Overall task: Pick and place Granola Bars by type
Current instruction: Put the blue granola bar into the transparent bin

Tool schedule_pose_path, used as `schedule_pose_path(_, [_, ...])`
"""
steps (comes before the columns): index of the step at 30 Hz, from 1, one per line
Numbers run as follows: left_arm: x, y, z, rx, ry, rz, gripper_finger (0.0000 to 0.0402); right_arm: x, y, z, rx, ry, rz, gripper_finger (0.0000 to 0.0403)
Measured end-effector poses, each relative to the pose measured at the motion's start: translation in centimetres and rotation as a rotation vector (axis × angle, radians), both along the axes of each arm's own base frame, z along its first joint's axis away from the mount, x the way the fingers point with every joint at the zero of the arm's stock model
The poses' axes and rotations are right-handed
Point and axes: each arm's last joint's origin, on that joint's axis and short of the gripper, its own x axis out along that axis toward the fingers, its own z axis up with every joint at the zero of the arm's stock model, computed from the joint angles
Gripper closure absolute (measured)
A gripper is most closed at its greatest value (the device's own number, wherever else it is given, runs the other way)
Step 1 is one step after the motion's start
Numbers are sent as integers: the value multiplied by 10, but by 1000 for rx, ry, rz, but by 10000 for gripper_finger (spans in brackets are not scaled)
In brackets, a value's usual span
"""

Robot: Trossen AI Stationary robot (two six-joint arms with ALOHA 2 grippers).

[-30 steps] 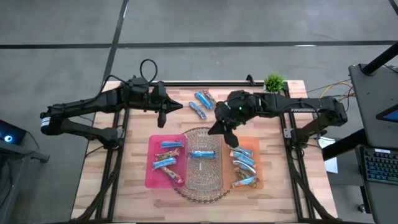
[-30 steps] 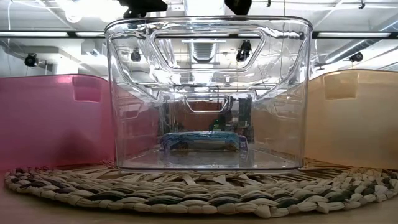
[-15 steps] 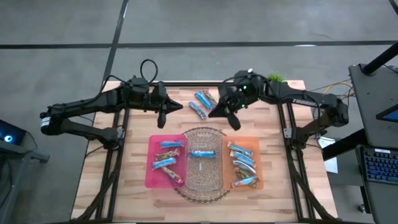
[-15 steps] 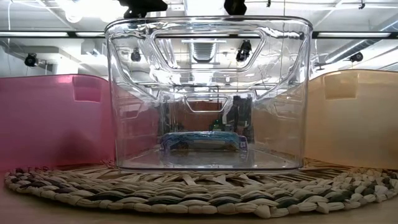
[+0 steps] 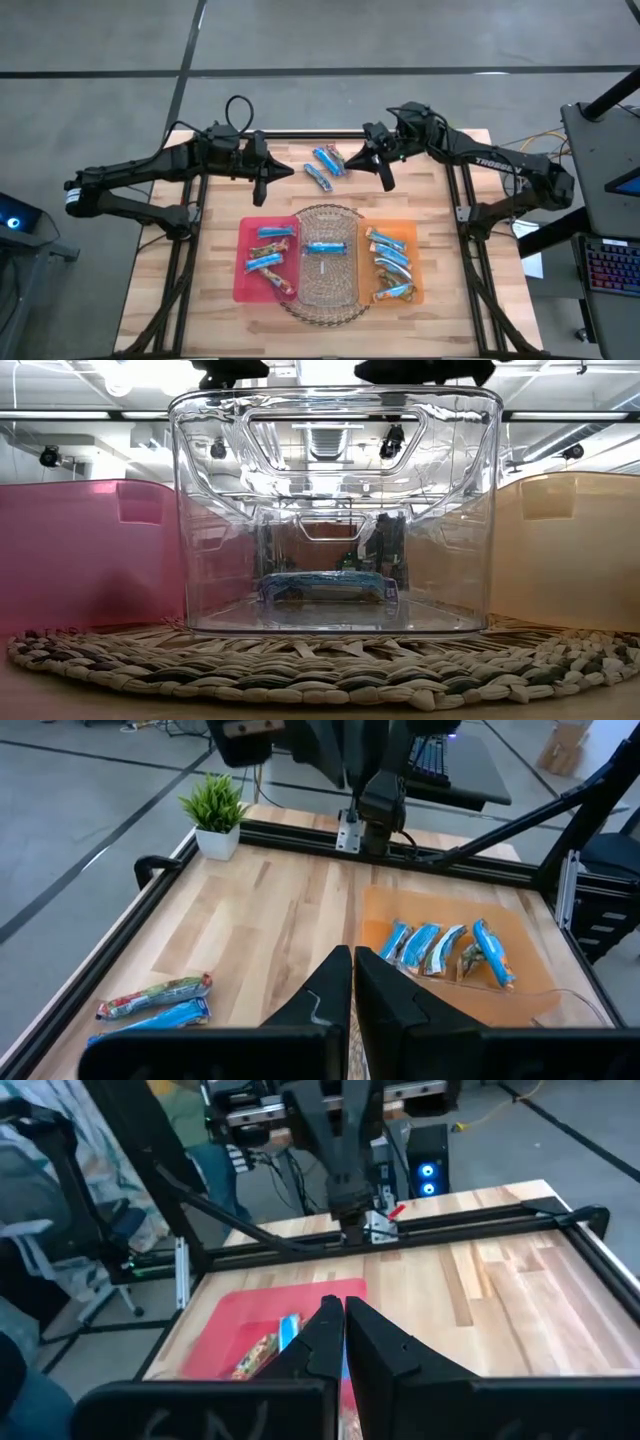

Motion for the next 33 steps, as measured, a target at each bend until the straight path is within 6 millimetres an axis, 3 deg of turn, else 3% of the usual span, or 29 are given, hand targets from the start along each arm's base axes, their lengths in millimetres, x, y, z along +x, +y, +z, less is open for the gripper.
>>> schedule_pose_path(12, [-1,13,-17,4,40,51,401,-33,14,-28,76,-107,-41,394])
schedule_pose_path(24, [-21,60,-18,-3,2,83,401,-47,20,-25,87,-129,-48,394])
schedule_pose_path(33, [-23,67,-14,20,-12,19,401,-49,20,-23,74,-138,-64,394])
